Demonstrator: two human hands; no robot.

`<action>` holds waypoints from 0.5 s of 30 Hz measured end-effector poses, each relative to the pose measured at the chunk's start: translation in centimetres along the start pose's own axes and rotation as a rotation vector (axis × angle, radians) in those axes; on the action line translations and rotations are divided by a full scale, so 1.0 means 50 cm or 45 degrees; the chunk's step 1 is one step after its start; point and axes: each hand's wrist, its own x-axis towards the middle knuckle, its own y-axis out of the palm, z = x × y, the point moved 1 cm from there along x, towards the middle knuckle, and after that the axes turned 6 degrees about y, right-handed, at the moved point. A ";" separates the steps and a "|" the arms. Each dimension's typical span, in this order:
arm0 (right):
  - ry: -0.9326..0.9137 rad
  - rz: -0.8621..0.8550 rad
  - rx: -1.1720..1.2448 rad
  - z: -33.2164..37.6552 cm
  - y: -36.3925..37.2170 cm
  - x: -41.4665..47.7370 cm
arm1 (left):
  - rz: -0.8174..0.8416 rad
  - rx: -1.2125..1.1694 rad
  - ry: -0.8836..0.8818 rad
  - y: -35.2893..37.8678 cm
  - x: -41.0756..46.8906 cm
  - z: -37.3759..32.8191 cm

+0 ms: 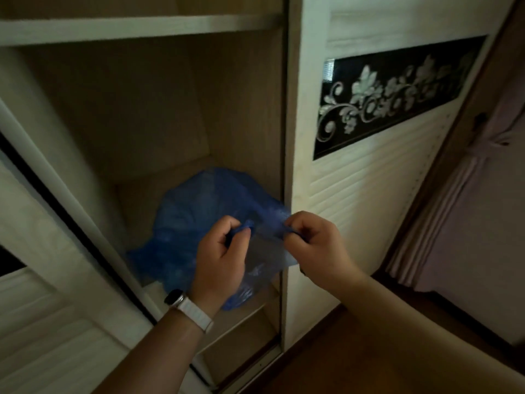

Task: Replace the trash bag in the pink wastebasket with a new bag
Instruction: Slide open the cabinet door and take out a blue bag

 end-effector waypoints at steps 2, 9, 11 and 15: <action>0.064 -0.040 0.075 0.010 -0.047 -0.054 | -0.015 0.019 0.023 0.028 -0.041 -0.036; 0.132 -0.210 0.104 0.018 -0.218 -0.237 | 0.104 -0.017 0.101 0.140 -0.170 -0.143; 0.160 -0.317 0.098 0.013 -0.269 -0.290 | 0.174 -0.055 0.098 0.189 -0.201 -0.169; 0.196 -0.509 0.056 0.006 -0.378 -0.397 | 0.358 -0.141 0.163 0.301 -0.249 -0.216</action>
